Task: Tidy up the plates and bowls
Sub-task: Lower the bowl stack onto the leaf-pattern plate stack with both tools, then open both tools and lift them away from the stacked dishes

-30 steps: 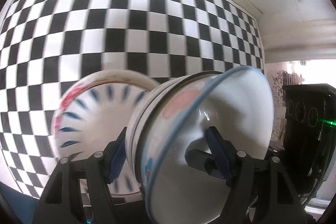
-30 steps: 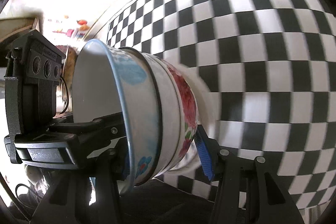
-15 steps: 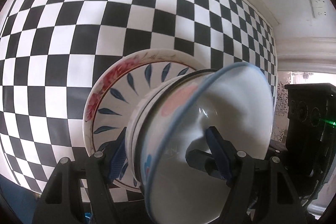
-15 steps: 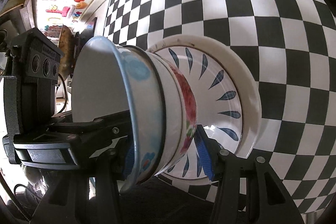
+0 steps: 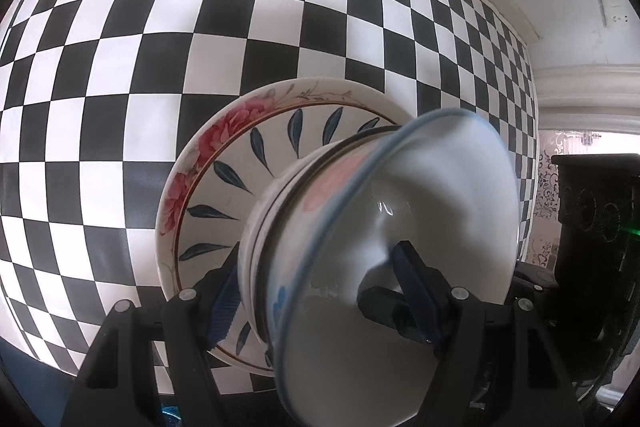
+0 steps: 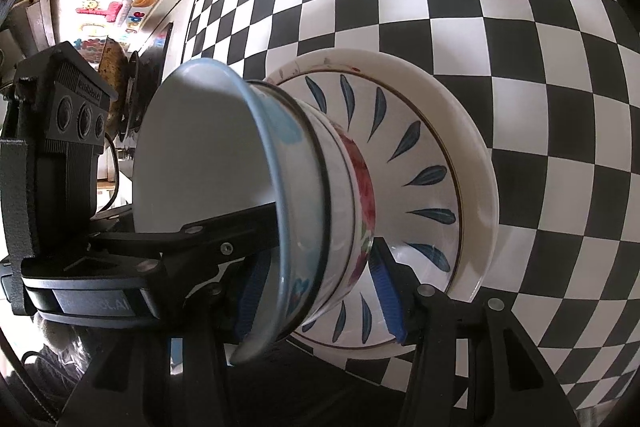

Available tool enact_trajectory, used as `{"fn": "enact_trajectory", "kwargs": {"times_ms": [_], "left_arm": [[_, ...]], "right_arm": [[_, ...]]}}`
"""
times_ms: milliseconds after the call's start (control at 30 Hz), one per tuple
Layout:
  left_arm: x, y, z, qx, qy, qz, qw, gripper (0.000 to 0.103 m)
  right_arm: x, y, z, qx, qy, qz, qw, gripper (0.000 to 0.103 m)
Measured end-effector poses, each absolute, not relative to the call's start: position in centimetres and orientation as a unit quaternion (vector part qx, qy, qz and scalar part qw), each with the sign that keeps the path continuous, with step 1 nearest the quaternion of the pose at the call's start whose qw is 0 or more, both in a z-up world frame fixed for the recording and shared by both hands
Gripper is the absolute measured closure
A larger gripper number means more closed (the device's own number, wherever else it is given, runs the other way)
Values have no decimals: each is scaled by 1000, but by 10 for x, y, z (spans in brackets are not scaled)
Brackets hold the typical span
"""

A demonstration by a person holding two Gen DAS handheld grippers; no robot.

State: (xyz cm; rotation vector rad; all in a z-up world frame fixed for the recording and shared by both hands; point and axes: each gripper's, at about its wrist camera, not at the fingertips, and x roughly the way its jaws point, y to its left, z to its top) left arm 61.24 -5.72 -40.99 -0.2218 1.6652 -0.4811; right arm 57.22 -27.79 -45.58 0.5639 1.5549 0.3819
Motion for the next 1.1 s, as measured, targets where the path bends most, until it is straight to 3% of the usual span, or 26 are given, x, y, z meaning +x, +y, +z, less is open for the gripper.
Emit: {"fn": "enact_trajectory", "kwargs": {"times_ms": [1100], "left_arm": [[613,-51,-399,-86,720,-189,663,34]], "right_arm": [[574,-278,-446,236,682,154,675,54]]}}
